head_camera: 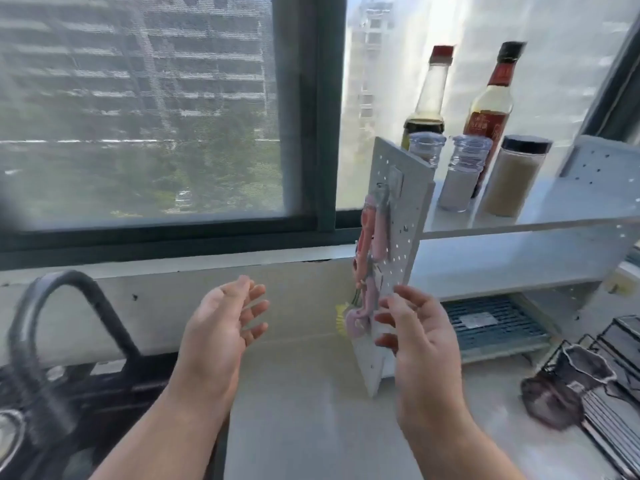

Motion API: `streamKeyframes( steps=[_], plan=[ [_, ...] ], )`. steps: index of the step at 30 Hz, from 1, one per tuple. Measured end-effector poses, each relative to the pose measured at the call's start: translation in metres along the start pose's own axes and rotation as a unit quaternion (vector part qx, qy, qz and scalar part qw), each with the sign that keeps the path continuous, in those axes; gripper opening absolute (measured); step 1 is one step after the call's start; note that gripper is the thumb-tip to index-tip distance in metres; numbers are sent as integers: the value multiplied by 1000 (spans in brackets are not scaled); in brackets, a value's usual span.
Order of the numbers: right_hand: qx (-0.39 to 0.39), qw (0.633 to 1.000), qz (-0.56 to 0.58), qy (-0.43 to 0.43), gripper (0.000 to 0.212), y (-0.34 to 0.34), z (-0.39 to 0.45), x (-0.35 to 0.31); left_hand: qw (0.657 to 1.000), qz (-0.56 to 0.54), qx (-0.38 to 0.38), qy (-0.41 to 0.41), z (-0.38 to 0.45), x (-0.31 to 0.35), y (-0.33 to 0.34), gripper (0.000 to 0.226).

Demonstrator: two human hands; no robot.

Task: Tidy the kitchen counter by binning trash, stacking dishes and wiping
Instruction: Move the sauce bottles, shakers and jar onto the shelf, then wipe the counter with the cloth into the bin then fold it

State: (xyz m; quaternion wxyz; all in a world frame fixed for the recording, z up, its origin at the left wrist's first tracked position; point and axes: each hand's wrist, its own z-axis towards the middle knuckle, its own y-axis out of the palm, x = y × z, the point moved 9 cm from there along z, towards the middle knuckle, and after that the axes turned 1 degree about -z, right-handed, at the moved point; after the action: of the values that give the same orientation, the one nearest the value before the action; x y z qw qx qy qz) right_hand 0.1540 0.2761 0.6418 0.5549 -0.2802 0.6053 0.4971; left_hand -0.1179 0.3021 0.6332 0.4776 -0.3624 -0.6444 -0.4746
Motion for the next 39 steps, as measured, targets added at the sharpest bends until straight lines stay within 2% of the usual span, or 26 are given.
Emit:
streamKeyframes(
  steps=[3,7,10,15,22,26,28,31,35,39],
  plan=[
    [-61,994,20,84,16,37,-39,54,999,28,38,6,-14,-2,-57,28],
    [-151,975,14,164,24,91,-76,96,990,49,129,8,-30,1,-154,26],
    [-177,966,14,186,29,124,-93,109,980,38,195,13,-45,10,-211,24],
    [-212,951,14,224,29,186,-132,122,968,18,247,21,-75,31,-287,24],
    [-299,928,-3,222,33,290,-231,142,950,-13,306,53,-128,62,-412,26],
    [-332,913,-20,237,33,351,-305,161,942,-16,328,65,-161,76,-495,51],
    [-335,904,-31,262,28,386,-353,176,939,-16,337,62,-180,81,-549,56],
    [-336,893,-49,295,27,428,-417,201,936,-11,349,50,-204,82,-621,50],
    [-334,883,-58,325,28,479,-493,221,916,-34,398,45,-239,84,-724,27],
    [-344,874,-48,340,30,523,-543,227,895,-59,439,43,-277,89,-794,20]
  ],
)
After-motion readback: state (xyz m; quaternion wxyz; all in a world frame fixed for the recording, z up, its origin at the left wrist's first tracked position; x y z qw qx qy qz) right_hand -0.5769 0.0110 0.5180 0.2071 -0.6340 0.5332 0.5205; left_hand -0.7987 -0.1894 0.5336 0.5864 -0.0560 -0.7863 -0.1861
